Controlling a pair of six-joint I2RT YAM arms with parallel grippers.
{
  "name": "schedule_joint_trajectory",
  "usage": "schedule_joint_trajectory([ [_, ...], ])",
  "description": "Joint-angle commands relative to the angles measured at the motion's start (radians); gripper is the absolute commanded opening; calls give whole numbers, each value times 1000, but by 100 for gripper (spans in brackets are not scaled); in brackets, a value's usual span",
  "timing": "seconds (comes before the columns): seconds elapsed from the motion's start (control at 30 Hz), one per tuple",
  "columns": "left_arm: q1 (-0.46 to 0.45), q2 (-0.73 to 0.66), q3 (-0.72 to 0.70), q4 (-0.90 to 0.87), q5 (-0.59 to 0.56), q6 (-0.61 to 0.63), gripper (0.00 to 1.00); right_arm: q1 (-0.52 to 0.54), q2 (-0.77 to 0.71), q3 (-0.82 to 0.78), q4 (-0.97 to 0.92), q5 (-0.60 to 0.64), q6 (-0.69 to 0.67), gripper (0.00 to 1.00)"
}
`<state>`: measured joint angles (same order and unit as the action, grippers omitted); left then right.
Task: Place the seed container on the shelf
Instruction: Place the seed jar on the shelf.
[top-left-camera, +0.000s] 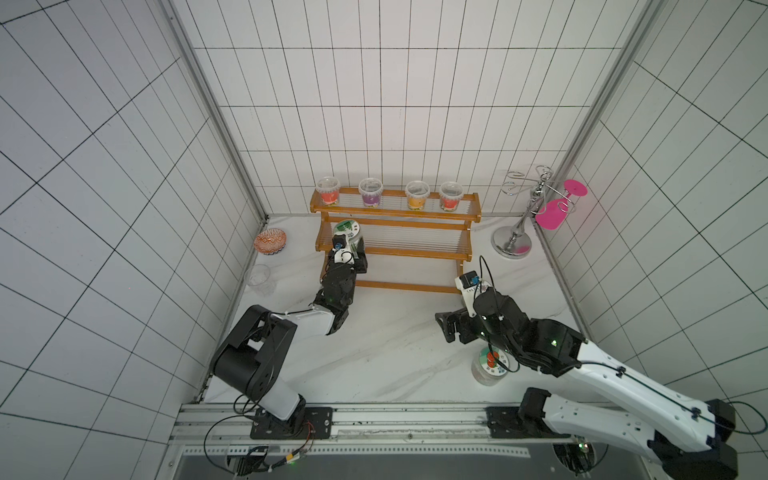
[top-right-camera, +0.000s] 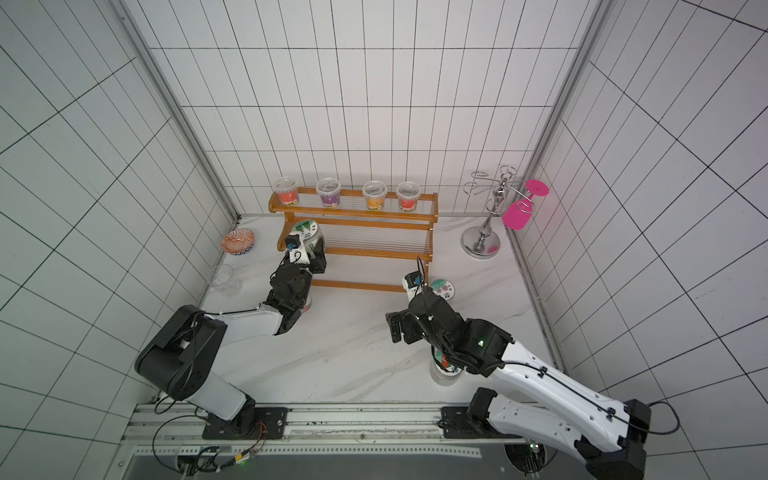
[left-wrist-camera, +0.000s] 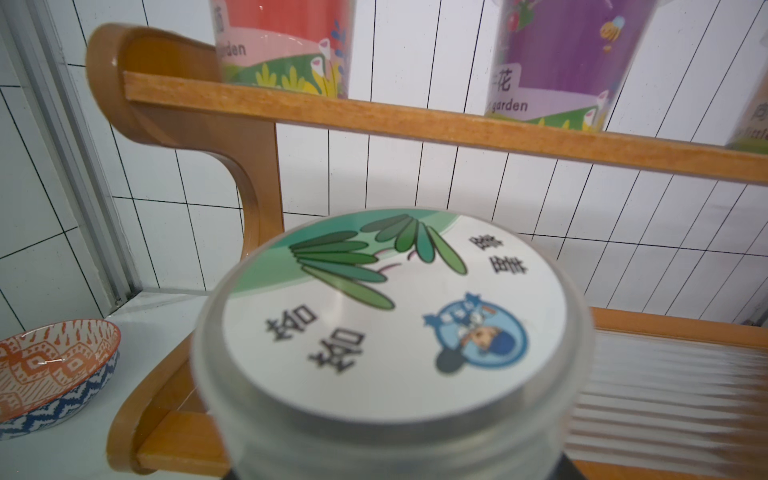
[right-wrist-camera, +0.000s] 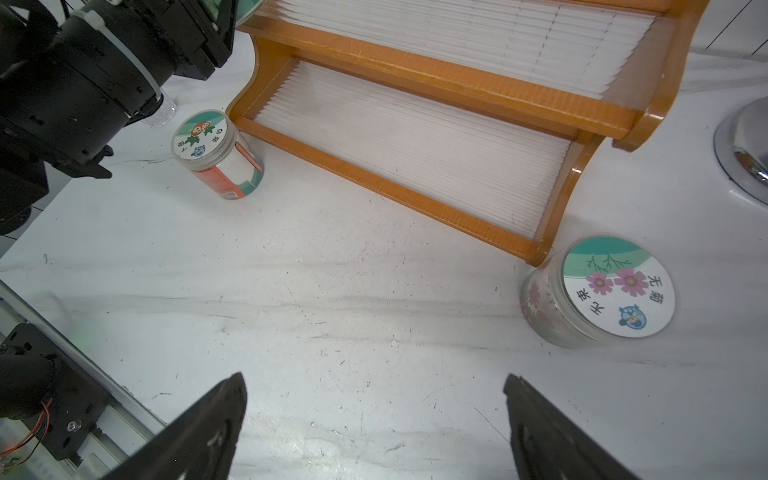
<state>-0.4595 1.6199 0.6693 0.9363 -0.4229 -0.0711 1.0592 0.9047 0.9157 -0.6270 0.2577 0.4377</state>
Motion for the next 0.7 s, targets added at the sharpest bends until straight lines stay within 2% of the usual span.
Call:
schedule_joint_trajectory([
  [0.0,7,53,45,119,-29,65,57,-10,3,-32,25,-8,2,100],
  [0.2,19,105,94,93,-57,79,58,-18,-11,-47,26,-9,0,100],
  [0.67,73,182,190,-10,-45,50,61,-37,-33,-70,30,-24,1,100],
])
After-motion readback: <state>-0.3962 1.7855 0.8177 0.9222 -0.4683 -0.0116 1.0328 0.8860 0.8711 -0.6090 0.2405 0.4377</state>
